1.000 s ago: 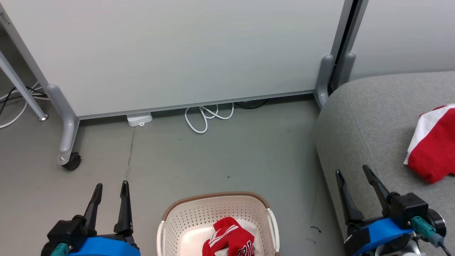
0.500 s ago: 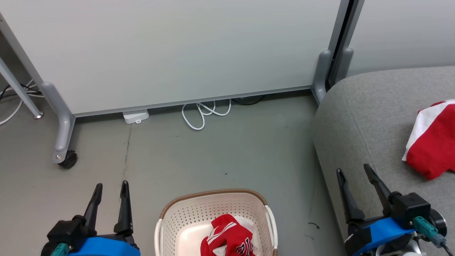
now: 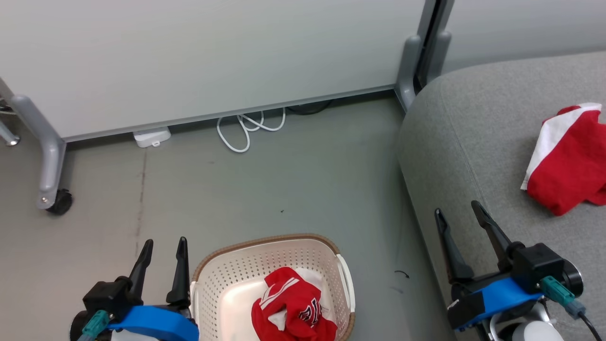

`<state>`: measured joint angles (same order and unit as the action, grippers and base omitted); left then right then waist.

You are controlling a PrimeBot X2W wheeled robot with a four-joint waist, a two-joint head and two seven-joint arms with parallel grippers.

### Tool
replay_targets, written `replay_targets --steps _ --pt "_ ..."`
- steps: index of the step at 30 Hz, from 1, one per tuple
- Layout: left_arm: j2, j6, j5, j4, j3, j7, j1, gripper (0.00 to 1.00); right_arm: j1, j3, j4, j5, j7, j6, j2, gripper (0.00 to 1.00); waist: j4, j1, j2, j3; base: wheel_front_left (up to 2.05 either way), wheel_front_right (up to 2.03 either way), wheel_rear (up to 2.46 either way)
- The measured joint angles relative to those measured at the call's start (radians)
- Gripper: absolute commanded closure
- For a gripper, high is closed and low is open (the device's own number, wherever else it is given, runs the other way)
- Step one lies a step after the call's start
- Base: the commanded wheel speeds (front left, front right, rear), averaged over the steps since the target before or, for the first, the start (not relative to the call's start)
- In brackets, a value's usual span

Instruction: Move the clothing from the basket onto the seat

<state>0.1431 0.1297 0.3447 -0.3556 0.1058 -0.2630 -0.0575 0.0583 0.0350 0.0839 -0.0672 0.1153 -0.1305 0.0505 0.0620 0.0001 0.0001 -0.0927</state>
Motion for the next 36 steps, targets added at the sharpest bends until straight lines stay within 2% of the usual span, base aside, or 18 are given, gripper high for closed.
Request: replay_targets --steps 10,20,25,36 --pt "-0.004 0.0 0.059 -0.216 0.155 0.0 -0.125 0.0 0.076 0.062 -0.007 -0.033 0.014 0.0 0.0 0.0 0.096 0.0001 0.0 -0.128 0.0 0.0 0.0" --pt "0.021 0.0 0.14 -0.445 0.387 0.019 -0.256 0.0 0.131 0.102 0.007 -0.067 0.053 0.0 0.0 0.0 0.204 0.0001 -0.0001 -0.269 0.0 0.0 0.0" --pt "0.033 0.0 0.182 -0.548 0.443 0.044 -0.315 0.0 0.148 0.113 0.007 -0.086 0.071 0.0 0.0 0.0 0.246 0.0001 -0.0001 -0.339 0.0 0.0 0.0" --pt "0.043 0.0 0.271 -0.711 0.477 0.131 -0.428 0.0 0.187 0.122 0.007 -0.11 0.103 0.0 0.0 0.0 0.296 0.0001 -0.0001 -0.483 0.0 0.0 0.0"
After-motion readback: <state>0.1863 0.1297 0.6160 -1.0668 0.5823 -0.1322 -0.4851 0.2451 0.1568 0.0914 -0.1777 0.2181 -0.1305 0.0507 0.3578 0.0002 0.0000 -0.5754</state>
